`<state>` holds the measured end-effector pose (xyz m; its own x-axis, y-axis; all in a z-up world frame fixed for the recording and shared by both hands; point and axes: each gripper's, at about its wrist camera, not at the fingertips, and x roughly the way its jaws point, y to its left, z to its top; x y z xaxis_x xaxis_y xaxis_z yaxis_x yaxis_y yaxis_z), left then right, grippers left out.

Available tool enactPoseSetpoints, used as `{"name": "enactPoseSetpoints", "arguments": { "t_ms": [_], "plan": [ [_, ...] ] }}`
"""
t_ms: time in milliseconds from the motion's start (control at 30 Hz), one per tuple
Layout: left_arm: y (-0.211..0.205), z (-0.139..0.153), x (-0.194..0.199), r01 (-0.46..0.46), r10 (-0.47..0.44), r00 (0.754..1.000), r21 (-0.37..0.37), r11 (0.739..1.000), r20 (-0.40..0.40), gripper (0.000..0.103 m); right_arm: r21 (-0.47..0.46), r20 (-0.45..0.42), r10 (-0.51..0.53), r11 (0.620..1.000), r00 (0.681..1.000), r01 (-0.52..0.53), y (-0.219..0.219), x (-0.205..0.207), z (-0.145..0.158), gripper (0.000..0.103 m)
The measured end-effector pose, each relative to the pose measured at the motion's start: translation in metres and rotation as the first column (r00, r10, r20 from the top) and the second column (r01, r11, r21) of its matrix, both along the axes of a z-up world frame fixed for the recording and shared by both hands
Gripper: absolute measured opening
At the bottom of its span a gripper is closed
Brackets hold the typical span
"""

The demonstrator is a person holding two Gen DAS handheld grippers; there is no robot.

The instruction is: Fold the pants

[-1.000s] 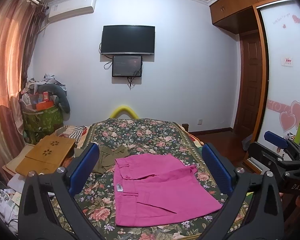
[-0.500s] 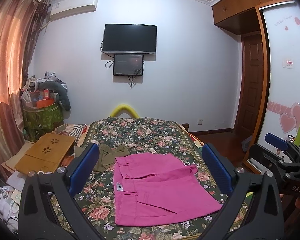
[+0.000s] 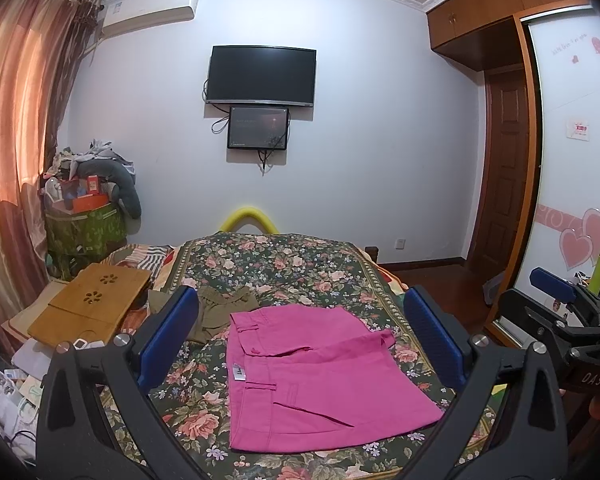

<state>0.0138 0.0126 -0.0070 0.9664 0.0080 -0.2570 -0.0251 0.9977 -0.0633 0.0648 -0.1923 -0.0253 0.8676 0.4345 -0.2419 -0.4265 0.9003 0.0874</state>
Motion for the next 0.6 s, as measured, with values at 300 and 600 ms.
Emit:
{"name": "enactPoseSetpoints", "arguments": {
  "t_ms": [300,600],
  "plan": [
    [0.0005,-0.0019,0.0014,-0.003,0.003,1.0,-0.002,1.0,0.0,0.103,-0.001,-0.001,0.0,1.0,1.0,0.0,0.001,0.0001,-0.0005,0.103],
    [0.0,-0.0026,0.0026,-0.004,0.004,1.0,-0.002,1.0,-0.003,0.103,-0.004,-0.002,-0.003,1.0,1.0,0.003,0.0016,0.0037,-0.0027,0.103]
  ]
}}
